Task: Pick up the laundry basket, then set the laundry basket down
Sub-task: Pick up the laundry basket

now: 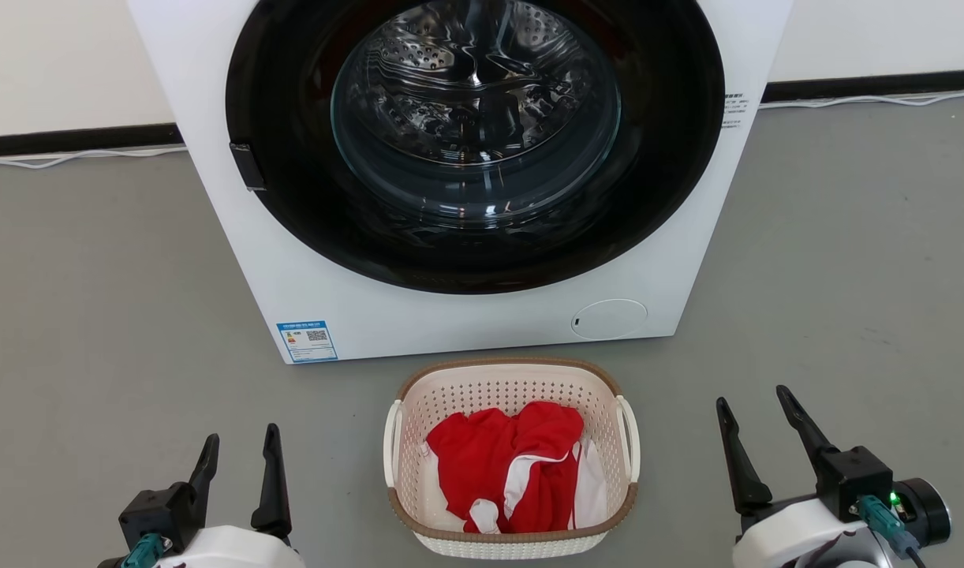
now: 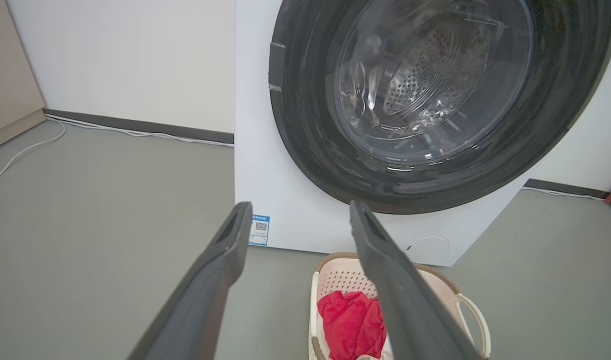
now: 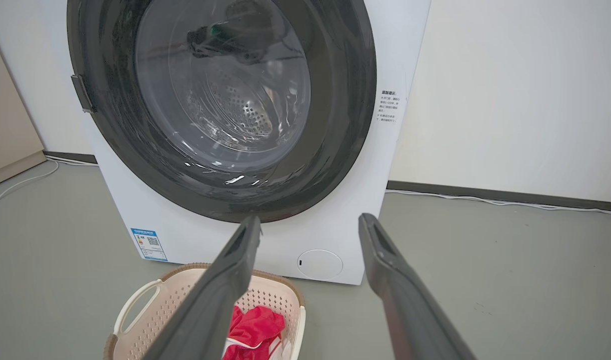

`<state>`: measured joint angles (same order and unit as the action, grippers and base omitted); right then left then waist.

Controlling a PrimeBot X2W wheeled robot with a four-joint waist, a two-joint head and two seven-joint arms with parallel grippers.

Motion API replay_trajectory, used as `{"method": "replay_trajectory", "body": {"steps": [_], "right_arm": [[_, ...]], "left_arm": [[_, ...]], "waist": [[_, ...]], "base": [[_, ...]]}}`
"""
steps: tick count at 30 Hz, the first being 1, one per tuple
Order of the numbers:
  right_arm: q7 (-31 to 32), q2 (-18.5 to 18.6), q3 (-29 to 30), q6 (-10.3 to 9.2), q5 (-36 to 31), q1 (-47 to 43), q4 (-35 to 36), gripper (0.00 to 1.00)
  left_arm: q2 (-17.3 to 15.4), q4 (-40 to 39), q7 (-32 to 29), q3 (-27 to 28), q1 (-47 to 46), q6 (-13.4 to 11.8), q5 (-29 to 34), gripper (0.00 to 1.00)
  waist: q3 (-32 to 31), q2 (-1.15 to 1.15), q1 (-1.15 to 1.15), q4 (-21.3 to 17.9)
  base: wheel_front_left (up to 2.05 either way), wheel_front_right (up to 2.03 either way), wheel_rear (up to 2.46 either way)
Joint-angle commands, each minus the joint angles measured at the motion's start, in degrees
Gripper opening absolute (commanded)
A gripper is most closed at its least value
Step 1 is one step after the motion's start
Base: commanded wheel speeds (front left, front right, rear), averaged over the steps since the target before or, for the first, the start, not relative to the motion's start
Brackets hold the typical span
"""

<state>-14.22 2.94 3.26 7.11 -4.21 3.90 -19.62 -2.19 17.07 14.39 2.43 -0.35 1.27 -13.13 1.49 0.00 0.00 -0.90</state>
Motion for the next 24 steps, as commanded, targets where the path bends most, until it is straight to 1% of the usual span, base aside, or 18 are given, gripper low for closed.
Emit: {"method": "replay_trajectory", "body": {"steps": [1, 14, 24], "right_arm": [[-0.8, 0.2, -1.3, 0.37, -0.7, 2.3, 1.0, 1.0], [-0.8, 0.0, -1.3, 0.37, -0.3, 2.4, 0.8, 1.0], [-0.8, 0.0, -0.2, 0.37, 1.5, 4.4, 1.4, 1.0]], "left_arm": [[-0.7, -1.2, 0.6, 1.5, -1.3, -0.3, 0.4, 1.0], [-0.7, -0.9, 0.6, 1.3, -1.8, -0.3, 0.1, 1.0], [-0.7, -0.2, 0.6, 0.5, -4.9, -0.2, 0.3, 1.0]], "waist": [[0.0, 0.0, 0.0, 0.0], [0.5, 0.0, 0.0, 0.2], [4.1, 0.0, 0.0, 0.8]], "base": [[0.0, 0.0, 0.0], [0.0, 0.0, 0.0], [0.0, 0.0, 0.0]]}}
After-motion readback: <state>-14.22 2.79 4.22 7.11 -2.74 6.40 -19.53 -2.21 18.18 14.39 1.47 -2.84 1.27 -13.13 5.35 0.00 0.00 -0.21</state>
